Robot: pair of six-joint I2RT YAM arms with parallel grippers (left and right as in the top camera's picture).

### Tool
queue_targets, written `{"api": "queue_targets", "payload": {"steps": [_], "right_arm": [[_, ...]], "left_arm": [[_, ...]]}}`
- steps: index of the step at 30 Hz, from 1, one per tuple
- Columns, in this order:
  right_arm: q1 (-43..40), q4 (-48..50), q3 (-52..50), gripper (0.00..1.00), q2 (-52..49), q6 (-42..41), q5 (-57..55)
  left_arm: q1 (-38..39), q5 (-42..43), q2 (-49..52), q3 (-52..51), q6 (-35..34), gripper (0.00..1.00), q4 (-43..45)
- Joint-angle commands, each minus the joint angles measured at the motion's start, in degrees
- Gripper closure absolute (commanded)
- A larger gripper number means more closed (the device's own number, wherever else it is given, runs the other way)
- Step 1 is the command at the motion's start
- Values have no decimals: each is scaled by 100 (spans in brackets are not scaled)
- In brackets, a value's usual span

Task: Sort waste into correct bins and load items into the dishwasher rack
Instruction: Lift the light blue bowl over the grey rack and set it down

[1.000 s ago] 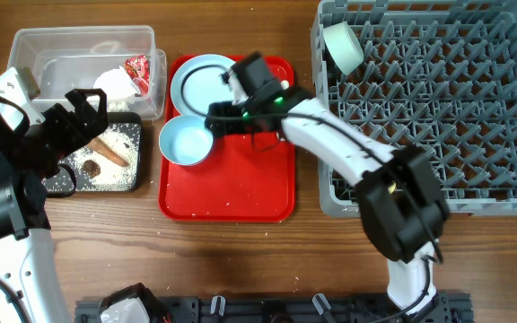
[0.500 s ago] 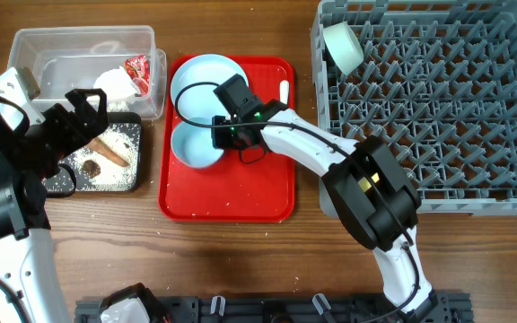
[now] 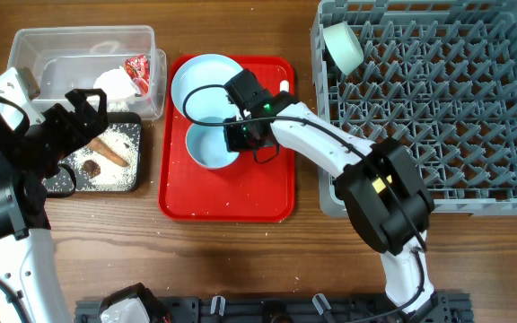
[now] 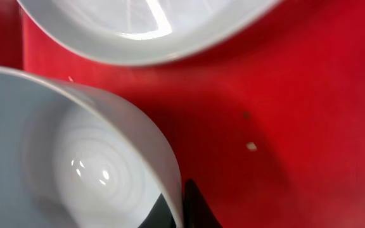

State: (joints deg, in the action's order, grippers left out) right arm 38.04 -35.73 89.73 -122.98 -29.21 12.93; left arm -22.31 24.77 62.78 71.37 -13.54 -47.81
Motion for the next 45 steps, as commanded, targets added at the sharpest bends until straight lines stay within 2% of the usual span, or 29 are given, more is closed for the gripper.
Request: {"api": "queue_targets", "payload": {"steps": [1, 6, 11, 14, 17, 20, 27, 30, 33, 38, 41, 45], "right_arm": [[-103, -533, 420, 96, 721, 546, -828], [-518, -1075, 568, 96, 1989, 918, -2345], [-1624, -1167, 568, 96, 2691, 1078, -2988], [-2253, -809, 562, 96, 2675, 1711, -3152], [-2494, -649, 562, 96, 2597, 1727, -5056], [-2494, -542, 555, 96, 2334, 1921, -5639], [-2157, -658, 549, 96, 1049, 4124, -8076], [-1871, -750, 540, 95, 883, 4253, -8148], [-1659, -1141, 538, 96, 831, 4249, -7702], [-1628, -1773, 282, 96, 817, 3670, -7724], [-1600, -1915, 280, 96, 817, 3652, -7691], [-1532, -2208, 280, 96, 817, 3654, -6756]], "left_arm": [[7, 4, 0, 55, 136, 0, 17], [7, 4, 0, 55, 136, 0, 17], [7, 4, 0, 55, 136, 0, 15], [7, 4, 0, 55, 133, 0, 17], [7, 4, 0, 55, 136, 0, 15], [7, 4, 0, 55, 136, 0, 15], [7, 4, 0, 55, 136, 0, 15], [7, 4, 0, 55, 136, 0, 15], [7, 4, 0, 55, 136, 0, 17], [7, 4, 0, 55, 133, 0, 15], [4, 4, 0, 55, 133, 0, 15], [7, 4, 0, 55, 136, 0, 15]]}}
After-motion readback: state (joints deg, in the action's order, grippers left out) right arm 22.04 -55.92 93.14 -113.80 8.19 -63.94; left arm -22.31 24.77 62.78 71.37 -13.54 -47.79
